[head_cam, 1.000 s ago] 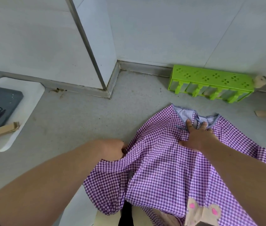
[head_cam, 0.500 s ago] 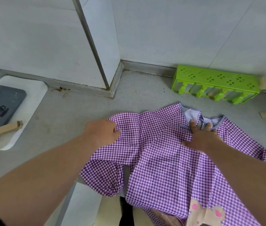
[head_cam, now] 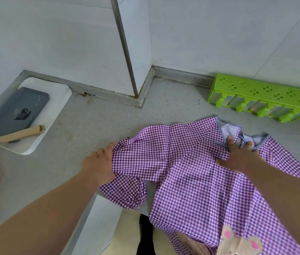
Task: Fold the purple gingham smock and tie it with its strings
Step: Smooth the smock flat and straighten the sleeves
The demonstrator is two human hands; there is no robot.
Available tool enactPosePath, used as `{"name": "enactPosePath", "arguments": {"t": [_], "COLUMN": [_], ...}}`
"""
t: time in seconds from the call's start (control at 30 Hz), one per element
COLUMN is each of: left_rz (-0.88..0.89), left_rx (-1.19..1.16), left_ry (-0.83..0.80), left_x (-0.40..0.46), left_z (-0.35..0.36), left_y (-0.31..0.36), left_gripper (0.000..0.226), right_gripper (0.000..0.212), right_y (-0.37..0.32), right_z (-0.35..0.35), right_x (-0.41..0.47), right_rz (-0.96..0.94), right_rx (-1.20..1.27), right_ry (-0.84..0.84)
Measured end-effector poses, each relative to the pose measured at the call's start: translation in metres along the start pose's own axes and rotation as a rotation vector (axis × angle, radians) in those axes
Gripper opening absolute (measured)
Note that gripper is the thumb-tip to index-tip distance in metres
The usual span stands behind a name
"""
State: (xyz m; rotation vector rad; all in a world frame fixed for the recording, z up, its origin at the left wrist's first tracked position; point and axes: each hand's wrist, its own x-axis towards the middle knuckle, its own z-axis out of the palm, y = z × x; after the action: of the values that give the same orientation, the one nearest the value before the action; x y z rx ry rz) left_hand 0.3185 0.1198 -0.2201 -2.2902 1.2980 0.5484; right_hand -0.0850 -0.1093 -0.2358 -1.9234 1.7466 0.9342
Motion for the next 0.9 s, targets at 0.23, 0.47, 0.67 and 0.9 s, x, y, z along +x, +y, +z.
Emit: {"name": "enactPosePath", "arguments": {"t": [0.23,0.47,0.67,0.9], "left_rz": [-0.037,0.365,0.282,-0.462], "left_rx": [-0.685,-0.027,-0.508,-0.804], "left_ry": [0.325,0.296,0.009,0.198], "left_x": [0.0,-0.003,0.0,0.013], "left_z": [-0.026,-0.054,-0.03,-0.025], "left_y": [0.01,0.013,0.009,-0.003], "left_gripper": [0.051,0.032,0.041,0.062], "right_gripper": [0.121,0.122,0.123,0.122], "right_y": [-0.001,-0.001,-0.001,-0.001], "right_z": [-0.001,-0.001,0.001,0.002], "right_x": [-0.003,-0.003,0.001,0.004], "right_rz": [0.006,0.016,0.017,0.025], "right_rx": [0.005,0.007,0.001,-0.016], "right_ry": [0.0,0.01,0.01,-0.001]}}
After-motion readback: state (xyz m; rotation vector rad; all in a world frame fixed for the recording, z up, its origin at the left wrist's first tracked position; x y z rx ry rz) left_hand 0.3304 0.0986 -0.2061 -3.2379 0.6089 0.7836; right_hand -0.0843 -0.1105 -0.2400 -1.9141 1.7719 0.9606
